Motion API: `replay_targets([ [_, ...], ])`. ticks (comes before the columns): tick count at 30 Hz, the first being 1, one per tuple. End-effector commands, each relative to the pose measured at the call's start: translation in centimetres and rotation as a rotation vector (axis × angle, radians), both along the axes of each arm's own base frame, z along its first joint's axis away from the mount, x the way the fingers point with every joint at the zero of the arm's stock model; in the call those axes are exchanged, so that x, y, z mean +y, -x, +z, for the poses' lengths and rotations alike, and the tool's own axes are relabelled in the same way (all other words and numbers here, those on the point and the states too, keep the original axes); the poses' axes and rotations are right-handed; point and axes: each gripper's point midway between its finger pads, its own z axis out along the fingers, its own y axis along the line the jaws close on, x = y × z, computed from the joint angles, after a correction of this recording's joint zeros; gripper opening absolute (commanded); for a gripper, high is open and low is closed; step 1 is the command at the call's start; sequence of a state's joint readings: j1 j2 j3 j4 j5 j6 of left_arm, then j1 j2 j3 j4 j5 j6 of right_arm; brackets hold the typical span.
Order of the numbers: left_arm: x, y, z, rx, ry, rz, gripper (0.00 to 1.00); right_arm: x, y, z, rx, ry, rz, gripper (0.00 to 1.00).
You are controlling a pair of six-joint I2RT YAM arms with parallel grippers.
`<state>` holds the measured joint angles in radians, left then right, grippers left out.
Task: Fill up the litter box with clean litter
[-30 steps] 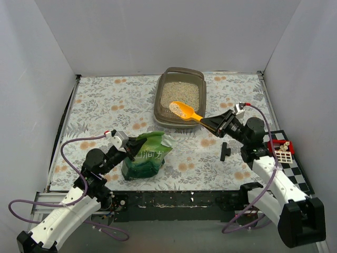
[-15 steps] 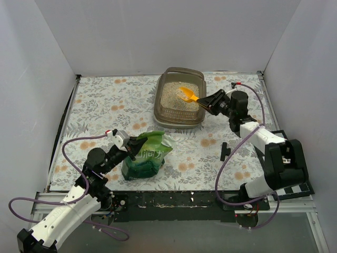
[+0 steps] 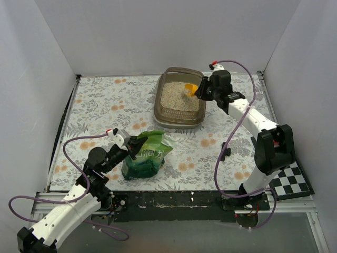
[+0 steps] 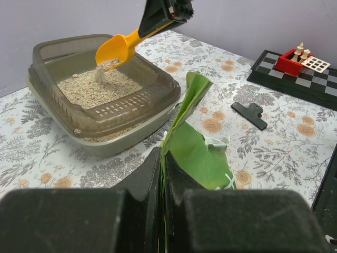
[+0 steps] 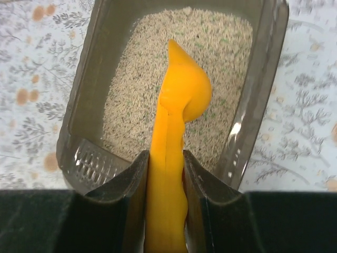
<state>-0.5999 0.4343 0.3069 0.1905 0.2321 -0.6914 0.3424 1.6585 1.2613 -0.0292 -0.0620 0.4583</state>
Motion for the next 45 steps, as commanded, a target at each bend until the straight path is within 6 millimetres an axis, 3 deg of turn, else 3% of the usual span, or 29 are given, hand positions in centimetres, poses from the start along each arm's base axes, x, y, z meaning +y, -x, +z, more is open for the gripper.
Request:
replay_targets([
  [1,0.2,-0.4,0.2,-0.020,-0.002,0.027,0.00,0.4,-1.1,2.4,-0.101,0.406,0.063,0.01],
  [6,0.2,-0.4,0.0,-0.014,-0.006,0.022,0.00,2.2,-0.6,4.4,-0.117,0.603,0.108,0.01],
  [10,0.0,-0.2,-0.1,-0.008,-0.007,0.006,0.00,2.6,1.2,7.0,-0.140,0.705,0.125,0.01],
  [16,-0.5,0.6,0.0,-0.010,-0.007,-0.043,0.00,2.0,6.3,12.0,-0.180,0.649,0.179,0.01],
  [20,-1.4,1.9,0.1,-0.025,-0.014,-0.132,0.00,1.4,12.2,13.9,-0.160,0.530,0.312,0.01],
  [28,-3.8,5.3,0.4,-0.012,-0.042,-0.382,0.00,1.9,24.3,13.3,0.004,0.282,0.661,0.01],
  [32,-4.7,7.1,0.2,0.008,-0.076,-0.515,0.00,1.4,28.3,11.9,0.089,0.217,0.754,0.01],
  [39,-4.4,7.9,1.7,-0.043,-0.107,-0.543,0.00,0.1,32.4,10.6,0.143,0.168,0.825,0.01],
  [45,-4.7,9.1,1.6,-0.019,-0.109,-0.612,0.00,1.3,32.6,10.2,0.131,0.090,0.850,0.01],
])
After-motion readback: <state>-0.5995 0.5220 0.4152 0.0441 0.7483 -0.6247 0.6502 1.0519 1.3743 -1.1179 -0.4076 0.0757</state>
